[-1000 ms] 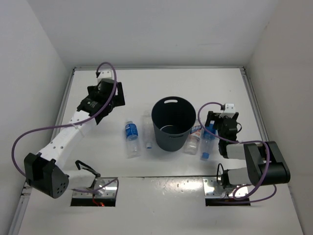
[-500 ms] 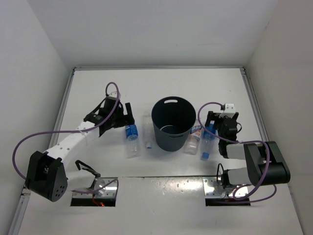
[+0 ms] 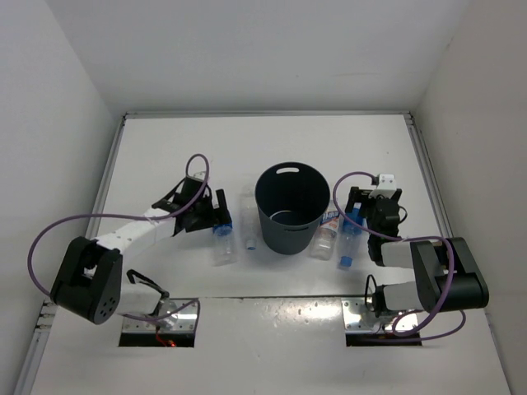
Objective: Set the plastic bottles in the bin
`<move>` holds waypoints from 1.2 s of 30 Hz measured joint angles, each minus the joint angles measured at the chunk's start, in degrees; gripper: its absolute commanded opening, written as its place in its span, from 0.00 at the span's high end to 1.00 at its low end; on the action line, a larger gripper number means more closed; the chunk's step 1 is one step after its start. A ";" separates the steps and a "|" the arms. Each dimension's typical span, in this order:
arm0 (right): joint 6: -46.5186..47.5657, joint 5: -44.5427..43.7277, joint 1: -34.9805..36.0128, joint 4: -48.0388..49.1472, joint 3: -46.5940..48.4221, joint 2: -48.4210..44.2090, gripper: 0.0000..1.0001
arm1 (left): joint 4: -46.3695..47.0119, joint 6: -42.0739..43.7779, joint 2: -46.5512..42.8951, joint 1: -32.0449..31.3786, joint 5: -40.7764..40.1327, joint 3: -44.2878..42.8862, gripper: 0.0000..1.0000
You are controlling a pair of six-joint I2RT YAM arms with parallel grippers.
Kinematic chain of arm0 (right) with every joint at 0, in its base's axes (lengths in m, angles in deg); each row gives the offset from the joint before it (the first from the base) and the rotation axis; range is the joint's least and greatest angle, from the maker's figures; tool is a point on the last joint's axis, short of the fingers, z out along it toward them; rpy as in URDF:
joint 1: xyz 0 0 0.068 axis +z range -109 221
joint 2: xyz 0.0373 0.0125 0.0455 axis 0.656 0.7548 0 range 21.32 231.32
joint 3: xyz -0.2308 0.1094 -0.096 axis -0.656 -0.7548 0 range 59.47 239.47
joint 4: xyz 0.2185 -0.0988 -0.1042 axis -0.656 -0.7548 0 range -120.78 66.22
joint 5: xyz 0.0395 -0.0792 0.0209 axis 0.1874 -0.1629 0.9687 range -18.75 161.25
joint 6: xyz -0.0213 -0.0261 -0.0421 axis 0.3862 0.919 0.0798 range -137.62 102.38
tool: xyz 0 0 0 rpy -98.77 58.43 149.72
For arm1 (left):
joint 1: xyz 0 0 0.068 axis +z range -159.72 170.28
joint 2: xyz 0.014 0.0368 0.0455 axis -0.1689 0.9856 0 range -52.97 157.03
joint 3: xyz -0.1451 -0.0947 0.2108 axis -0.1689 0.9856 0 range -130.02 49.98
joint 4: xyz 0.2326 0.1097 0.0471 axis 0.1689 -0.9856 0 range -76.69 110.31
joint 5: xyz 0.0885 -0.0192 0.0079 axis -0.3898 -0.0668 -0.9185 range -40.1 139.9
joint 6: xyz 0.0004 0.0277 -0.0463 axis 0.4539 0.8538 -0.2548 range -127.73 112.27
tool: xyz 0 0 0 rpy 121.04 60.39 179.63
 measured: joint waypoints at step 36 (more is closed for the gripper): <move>0.00 0.00 0.00 0.00 0.00 0.00 0.00 | -11.08 -2.03 -1.05 -0.68 -14.62 -46.03 0.45</move>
